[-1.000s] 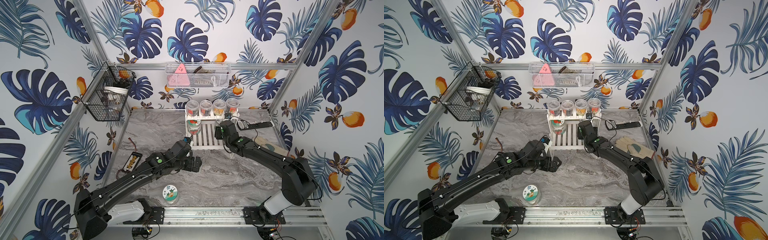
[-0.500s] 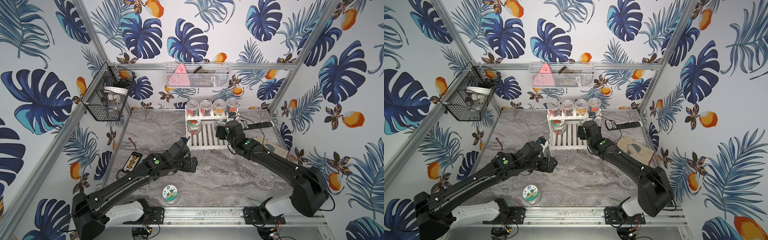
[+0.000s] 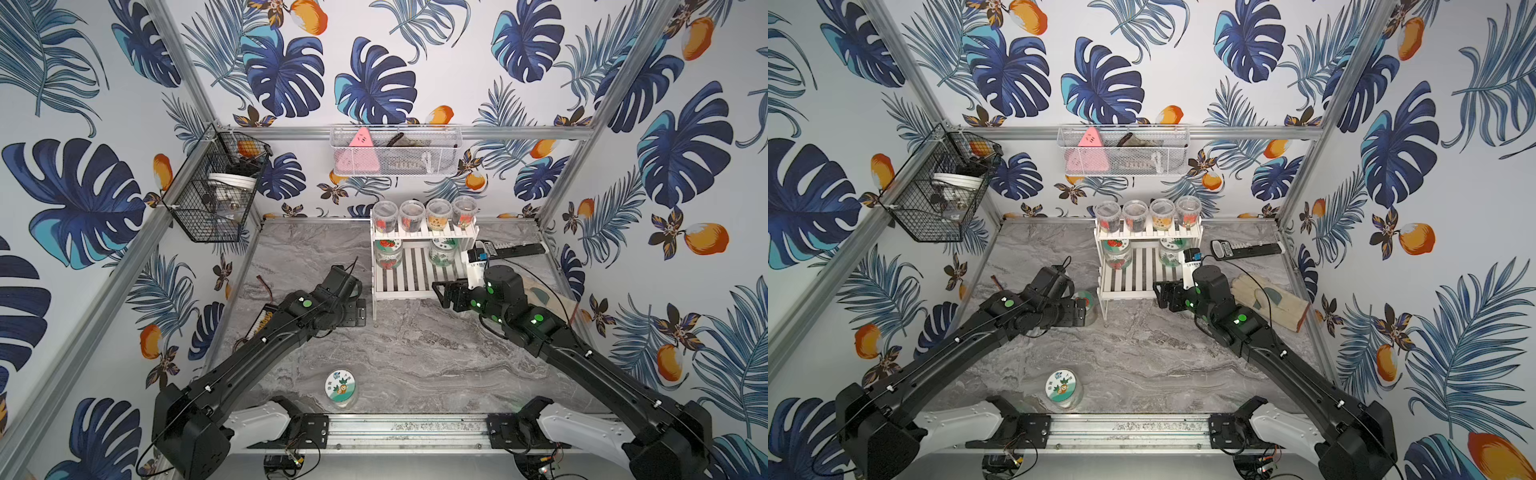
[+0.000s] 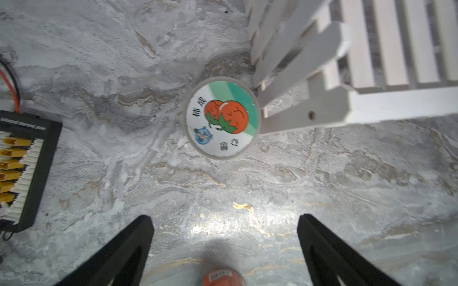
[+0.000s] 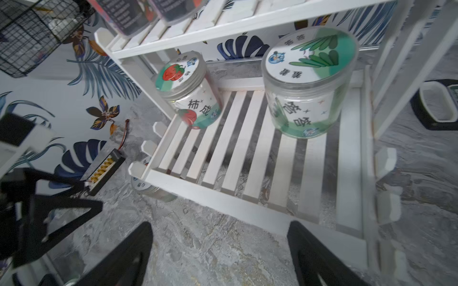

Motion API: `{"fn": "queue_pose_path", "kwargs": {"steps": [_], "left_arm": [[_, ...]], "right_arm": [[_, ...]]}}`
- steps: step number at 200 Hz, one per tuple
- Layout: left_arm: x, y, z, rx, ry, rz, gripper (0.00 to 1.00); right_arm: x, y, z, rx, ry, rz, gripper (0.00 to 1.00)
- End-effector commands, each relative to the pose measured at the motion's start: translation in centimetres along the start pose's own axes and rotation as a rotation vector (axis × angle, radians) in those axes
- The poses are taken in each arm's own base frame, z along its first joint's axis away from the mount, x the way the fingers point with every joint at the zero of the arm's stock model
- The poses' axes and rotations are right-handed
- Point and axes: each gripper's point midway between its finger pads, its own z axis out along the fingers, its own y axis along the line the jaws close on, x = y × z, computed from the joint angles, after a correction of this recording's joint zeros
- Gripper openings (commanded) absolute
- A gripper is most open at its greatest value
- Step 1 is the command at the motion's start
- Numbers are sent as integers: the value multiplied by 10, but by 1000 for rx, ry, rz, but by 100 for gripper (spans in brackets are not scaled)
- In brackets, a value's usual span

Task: Place the seed container on the shelf
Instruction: Place the seed jar on the shelf, then pick up the seed jar at the center of the board.

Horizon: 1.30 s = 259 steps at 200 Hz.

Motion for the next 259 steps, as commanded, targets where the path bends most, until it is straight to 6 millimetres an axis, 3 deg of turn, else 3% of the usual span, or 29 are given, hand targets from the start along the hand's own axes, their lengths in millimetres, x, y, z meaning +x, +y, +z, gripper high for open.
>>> {"fn": "queue_pose_path", "kwargs": {"steps": [1, 43, 99, 167, 207, 259], "left_arm": [[-11, 4, 11, 23, 5, -29, 99], [-25, -13, 50, 105, 66, -22, 99], [-33, -12, 76, 65, 90, -7, 99], [-26, -10, 102, 33, 139, 28, 99], [-20, -7, 101, 25, 153, 59, 89], [-7, 0, 70, 34, 141, 42, 79]], "right_arm": [[17, 16, -8, -101, 69, 41, 89], [33, 26, -8, -168, 139, 87, 93], [44, 23, -12, -171, 155, 115, 95], [53, 24, -8, -178, 201, 113, 97], [61, 28, -7, -204, 242, 112, 95], [68, 25, -4, -202, 257, 109, 95]]}}
